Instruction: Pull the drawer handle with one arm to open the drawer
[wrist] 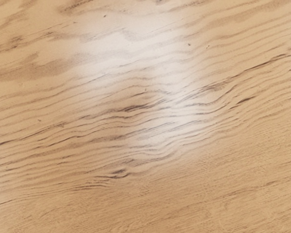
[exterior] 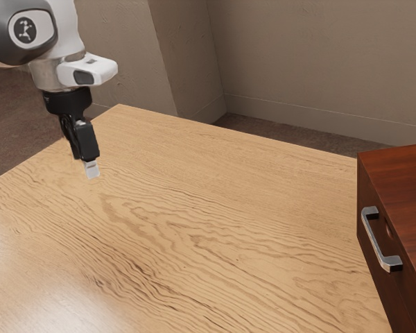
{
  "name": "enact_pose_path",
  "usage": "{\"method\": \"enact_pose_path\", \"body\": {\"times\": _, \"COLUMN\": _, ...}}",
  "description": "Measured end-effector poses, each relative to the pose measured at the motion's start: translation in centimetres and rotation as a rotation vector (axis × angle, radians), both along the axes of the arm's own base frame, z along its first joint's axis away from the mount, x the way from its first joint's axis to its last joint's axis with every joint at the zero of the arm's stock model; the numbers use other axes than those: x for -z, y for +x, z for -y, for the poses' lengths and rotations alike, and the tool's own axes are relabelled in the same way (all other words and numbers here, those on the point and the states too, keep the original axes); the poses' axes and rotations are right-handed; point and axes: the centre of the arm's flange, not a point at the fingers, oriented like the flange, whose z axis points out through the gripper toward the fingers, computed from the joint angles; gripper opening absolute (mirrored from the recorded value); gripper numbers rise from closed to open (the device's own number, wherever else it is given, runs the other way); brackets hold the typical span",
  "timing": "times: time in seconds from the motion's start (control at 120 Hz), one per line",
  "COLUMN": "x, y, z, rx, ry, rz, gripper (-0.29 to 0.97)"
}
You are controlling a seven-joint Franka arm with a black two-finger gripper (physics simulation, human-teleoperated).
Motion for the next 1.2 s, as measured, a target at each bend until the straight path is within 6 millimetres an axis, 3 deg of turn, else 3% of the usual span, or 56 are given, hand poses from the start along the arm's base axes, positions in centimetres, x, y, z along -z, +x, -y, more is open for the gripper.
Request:
{"method": "enact_pose_path", "body": {"times": 0.35, "x": -0.9, "y": 2.8, "z": 7.1, "rx": 0.317, "ry": -0.006, "rz": 0.107, "gripper": 0.68}}
{"method": "enact_pose_path", "body": {"times": 0.442, "x": -1.2, "y": 4.6, "z": 9.1, "rx": 0.405, "ry": -0.012, "rz": 0.129, "gripper": 0.68}}
{"method": "enact_pose_path", "body": {"times": 0.617, "x": -1.3, "y": 5.5, "z": 16.3, "rx": 0.718, "ry": -0.043, "rz": 0.142, "gripper": 0.68}}
{"method": "enact_pose_path", "body": {"times": 0.767, "x": -1.5, "y": 6.0, "z": 18.5, "rx": 0.979, "ry": -0.052, "rz": 0.161, "gripper": 0.68}}
{"method": "enact_pose_path", "body": {"times": 0.9, "x": -0.1, "y": 7.2, "z": 19.1, "rx": 1.173, "ry": -0.064, "rz": 0.147, "gripper": 0.68}}
{"method": "enact_pose_path", "body": {"times": 1.05, "x": 2.3, "y": 9.1, "z": 24.5, "rx": 1.467, "ry": -0.161, "rz": 0.214, "gripper": 0.68}}
{"method": "enact_pose_path", "body": {"times": 1.2, "x": 4.4, "y": 11.6, "z": 26.2, "rx": 1.653, "ry": -0.229, "rz": 0.334, "gripper": 0.67}}
